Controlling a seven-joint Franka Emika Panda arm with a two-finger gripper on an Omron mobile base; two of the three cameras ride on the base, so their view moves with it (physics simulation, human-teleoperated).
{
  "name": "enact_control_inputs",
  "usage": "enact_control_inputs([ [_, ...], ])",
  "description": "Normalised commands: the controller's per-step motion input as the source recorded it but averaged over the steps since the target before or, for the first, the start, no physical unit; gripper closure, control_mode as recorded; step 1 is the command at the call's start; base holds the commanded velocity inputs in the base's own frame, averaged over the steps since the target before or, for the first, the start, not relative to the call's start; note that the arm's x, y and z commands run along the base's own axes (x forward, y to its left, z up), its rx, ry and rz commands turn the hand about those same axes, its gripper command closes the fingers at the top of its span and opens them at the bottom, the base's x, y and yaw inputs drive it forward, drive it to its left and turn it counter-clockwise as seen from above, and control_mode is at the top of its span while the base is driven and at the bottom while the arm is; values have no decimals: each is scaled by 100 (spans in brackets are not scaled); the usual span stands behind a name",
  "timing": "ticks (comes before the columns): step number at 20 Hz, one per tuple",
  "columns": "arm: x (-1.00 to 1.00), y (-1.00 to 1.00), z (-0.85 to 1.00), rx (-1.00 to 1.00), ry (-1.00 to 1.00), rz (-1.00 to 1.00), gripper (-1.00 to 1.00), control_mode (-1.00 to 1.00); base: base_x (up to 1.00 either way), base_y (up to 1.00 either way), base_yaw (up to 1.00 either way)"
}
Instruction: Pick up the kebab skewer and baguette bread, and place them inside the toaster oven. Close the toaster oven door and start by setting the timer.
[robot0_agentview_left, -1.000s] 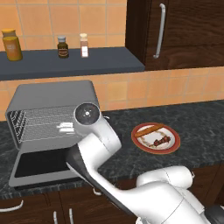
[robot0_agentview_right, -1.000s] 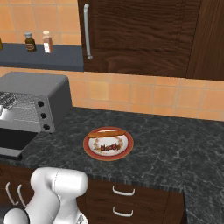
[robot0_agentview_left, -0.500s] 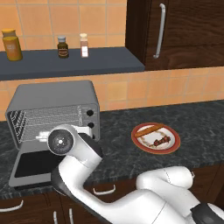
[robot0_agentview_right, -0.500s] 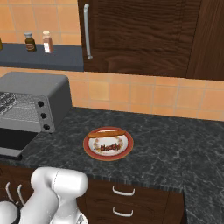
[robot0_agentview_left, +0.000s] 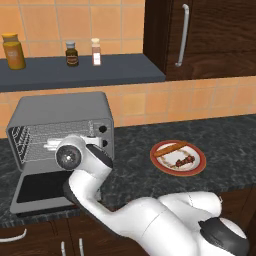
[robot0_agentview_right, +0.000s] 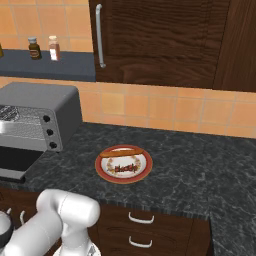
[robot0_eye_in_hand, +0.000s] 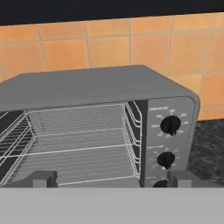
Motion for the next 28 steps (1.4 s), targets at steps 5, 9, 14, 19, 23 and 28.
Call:
enact_control_inputs([
  [5, 21, 34, -46, -2, -5, 0, -100, -100, 0, 0, 0],
  [9, 17, 45, -34, -1, -6, -1, -100, -100, 0, 0, 0],
  [14, 36, 14, 0, 0, -2, -1, -100, -100, 0, 0, 0],
  [19, 36, 0, 0, 0, 0, 0, -100, -100, 0, 0, 0],
  [23, 29, 0, -13, 0, -2, 5, -100, -100, 0, 0, 0],
  [28, 8, 6, -13, 0, -2, 9, -100, -100, 0, 0, 0],
])
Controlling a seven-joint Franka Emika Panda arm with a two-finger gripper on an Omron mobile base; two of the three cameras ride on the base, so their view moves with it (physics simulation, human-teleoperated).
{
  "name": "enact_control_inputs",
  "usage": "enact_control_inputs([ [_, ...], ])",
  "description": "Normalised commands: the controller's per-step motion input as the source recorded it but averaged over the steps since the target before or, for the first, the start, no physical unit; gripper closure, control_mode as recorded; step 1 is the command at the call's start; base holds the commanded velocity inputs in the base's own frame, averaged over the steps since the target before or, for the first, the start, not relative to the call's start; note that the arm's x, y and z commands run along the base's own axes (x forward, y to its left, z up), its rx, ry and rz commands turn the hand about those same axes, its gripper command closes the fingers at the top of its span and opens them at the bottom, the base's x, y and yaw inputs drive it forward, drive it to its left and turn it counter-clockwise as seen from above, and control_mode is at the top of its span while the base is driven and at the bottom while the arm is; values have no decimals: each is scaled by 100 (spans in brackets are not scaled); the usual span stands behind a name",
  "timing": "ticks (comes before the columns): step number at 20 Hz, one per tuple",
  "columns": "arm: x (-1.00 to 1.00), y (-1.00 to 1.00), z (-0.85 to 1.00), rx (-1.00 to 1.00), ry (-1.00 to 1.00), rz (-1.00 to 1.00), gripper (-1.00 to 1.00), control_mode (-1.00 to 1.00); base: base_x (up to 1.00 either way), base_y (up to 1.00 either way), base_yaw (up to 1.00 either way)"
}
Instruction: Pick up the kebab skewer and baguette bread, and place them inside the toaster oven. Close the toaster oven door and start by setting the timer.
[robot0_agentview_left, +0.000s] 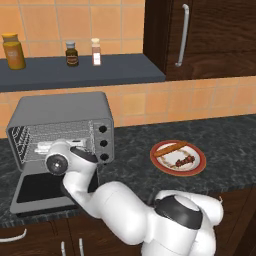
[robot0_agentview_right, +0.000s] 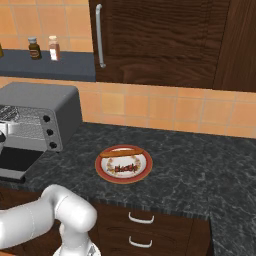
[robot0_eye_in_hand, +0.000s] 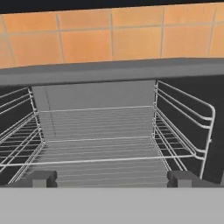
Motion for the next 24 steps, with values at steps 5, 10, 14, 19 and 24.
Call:
enact_control_inputs([
  [5, 37, 1, 0, 0, 0, 0, -100, -100, 0, 0, 0],
  [10, 41, 0, 1, 0, 0, 0, -100, -100, 0, 0, 0],
  [14, 16, 2, -24, -6, 3, 0, -100, -100, 0, 0, 0],
  [19, 6, 0, -8, -2, 1, 0, -100, -100, 0, 0, 0],
  [24, 24, 4, 1, 0, 0, 0, -100, -100, 0, 0, 0],
])
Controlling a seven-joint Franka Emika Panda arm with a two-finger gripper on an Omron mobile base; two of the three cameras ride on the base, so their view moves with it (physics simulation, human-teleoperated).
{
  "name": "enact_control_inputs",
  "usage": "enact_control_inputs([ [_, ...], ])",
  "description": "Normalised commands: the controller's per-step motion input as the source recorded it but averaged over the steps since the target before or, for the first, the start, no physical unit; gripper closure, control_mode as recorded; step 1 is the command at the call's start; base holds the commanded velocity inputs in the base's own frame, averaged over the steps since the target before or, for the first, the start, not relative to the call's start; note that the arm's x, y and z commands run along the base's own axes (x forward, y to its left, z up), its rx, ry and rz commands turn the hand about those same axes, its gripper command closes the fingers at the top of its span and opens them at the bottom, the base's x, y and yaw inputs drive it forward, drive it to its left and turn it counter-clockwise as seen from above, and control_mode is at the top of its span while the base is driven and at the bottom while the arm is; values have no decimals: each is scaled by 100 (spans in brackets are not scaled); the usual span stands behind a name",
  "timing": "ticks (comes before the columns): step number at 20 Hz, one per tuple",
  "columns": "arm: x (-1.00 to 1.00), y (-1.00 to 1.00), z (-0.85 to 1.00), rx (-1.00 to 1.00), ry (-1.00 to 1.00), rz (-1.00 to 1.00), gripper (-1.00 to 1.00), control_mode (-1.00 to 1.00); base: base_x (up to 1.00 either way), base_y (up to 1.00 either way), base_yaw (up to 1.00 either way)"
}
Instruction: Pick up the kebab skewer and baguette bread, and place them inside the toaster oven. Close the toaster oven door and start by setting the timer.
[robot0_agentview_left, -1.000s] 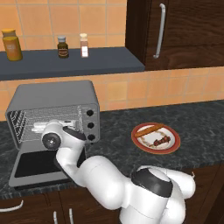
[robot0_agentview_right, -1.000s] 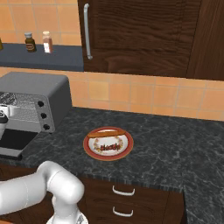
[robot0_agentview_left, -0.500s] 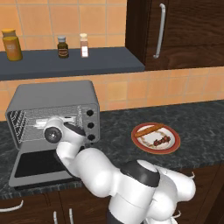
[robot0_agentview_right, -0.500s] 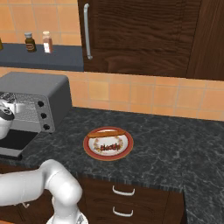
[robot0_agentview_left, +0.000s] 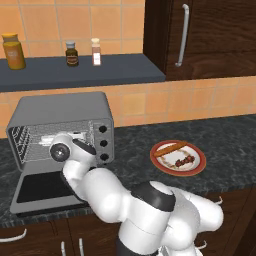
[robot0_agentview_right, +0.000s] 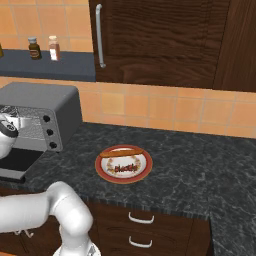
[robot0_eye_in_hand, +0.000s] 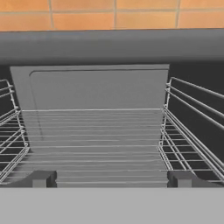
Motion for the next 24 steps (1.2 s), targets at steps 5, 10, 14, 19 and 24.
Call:
enact_control_inputs([
  [5, 29, 1, -1, 0, 3, 0, -100, -100, 0, 0, 0],
  [10, 31, 0, 0, 0, 5, 0, -100, -100, 0, 0, 0],
  [14, 17, 0, 0, 0, 13, 0, -100, -100, 0, 0, 0],
  [19, 4, 0, -3, 0, 5, 0, -100, -100, 0, 0, 0],
  [24, -7, 0, -69, -1, 10, 0, -100, -100, 0, 0, 0],
])
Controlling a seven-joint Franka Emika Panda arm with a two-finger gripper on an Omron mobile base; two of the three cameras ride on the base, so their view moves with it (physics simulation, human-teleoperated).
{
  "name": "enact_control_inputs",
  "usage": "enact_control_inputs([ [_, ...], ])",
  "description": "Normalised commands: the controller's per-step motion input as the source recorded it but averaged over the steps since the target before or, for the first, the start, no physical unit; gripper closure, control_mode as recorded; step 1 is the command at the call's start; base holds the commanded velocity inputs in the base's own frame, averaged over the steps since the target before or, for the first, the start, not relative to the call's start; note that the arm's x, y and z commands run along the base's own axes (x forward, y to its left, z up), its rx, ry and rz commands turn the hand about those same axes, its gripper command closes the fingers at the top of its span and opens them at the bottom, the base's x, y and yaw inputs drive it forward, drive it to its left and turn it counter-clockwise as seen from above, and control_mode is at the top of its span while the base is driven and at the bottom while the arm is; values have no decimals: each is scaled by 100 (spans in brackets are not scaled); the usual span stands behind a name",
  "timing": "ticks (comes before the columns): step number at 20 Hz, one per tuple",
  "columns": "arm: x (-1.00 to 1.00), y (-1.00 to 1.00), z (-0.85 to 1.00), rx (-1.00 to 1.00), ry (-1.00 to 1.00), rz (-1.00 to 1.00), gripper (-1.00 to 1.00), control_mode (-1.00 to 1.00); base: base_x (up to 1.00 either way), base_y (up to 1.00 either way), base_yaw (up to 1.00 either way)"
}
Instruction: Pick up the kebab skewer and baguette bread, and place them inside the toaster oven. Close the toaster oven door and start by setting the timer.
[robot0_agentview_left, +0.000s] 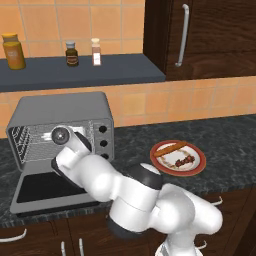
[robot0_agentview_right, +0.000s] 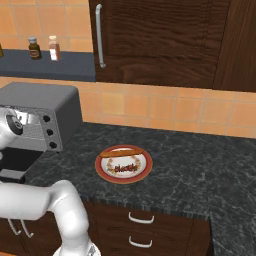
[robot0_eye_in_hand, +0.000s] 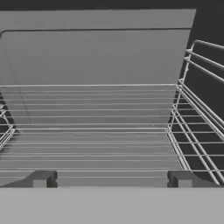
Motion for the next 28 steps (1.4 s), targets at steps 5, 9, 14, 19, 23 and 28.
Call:
enact_control_inputs([
  [5, -53, 0, -98, 0, 18, 0, -100, -100, 0, 0, 0],
  [9, -96, 0, -100, 0, 11, -2, -100, -100, 0, 0, 0],
  [14, -100, 0, -100, 0, 11, -3, -100, -100, 0, 0, 0],
  [19, -94, 0, -100, 0, 15, -4, -100, -100, 0, 0, 0],
  [23, -78, 1, -89, 0, 12, -2, -100, -100, 0, 0, 0],
  [28, -25, 0, -32, 0, 10, 0, -100, -100, 0, 0, 0],
])
